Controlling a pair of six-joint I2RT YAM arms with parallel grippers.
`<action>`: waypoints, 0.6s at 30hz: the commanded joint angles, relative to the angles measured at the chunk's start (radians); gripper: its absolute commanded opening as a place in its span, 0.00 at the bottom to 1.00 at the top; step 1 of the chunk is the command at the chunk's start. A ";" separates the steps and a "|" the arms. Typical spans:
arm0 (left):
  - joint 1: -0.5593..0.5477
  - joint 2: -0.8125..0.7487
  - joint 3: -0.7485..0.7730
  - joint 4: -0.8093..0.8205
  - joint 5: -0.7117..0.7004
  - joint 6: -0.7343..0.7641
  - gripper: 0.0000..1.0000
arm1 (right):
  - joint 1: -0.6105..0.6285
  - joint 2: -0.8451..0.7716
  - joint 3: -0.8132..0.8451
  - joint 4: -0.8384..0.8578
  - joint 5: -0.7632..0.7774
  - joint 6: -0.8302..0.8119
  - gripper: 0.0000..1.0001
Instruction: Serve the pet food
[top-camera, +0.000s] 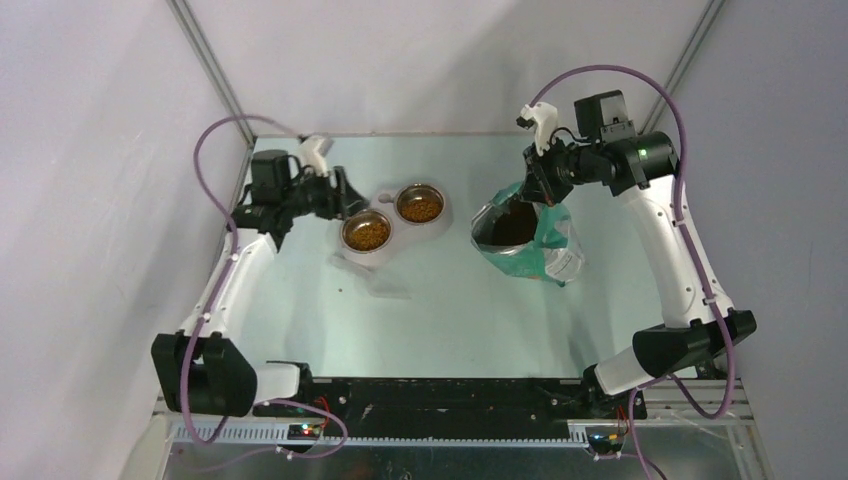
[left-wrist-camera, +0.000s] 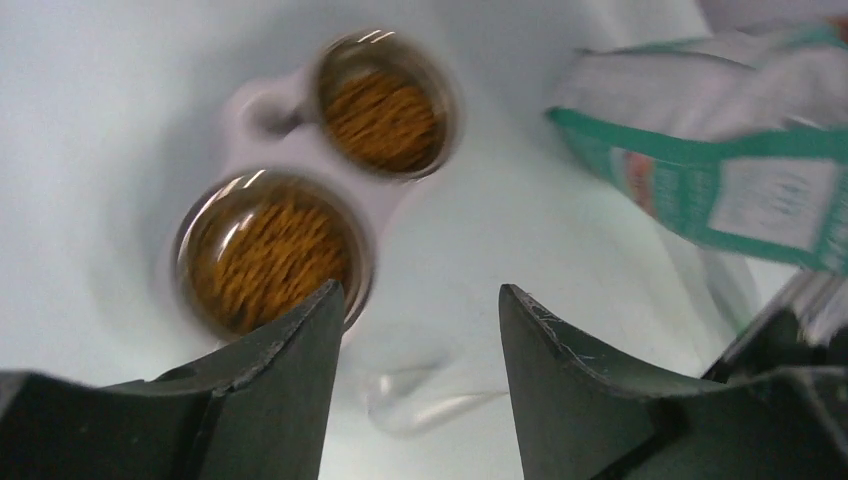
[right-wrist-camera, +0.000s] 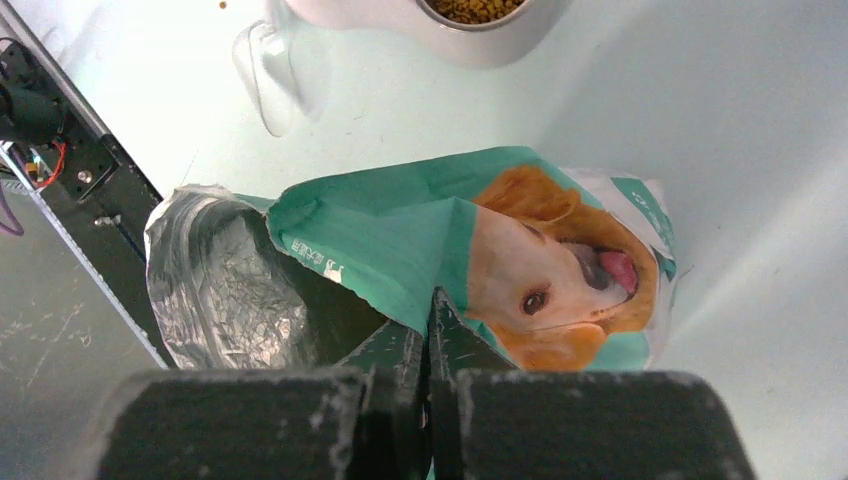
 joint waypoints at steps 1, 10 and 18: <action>-0.177 -0.059 0.141 0.035 0.134 0.370 0.64 | 0.018 -0.061 0.129 0.129 -0.188 -0.003 0.00; -0.500 -0.005 0.256 0.102 0.147 0.580 0.69 | -0.033 0.089 0.423 0.068 -0.417 -0.046 0.00; -0.646 0.083 0.241 0.188 0.166 0.699 0.74 | -0.024 0.157 0.427 0.013 -0.372 -0.258 0.00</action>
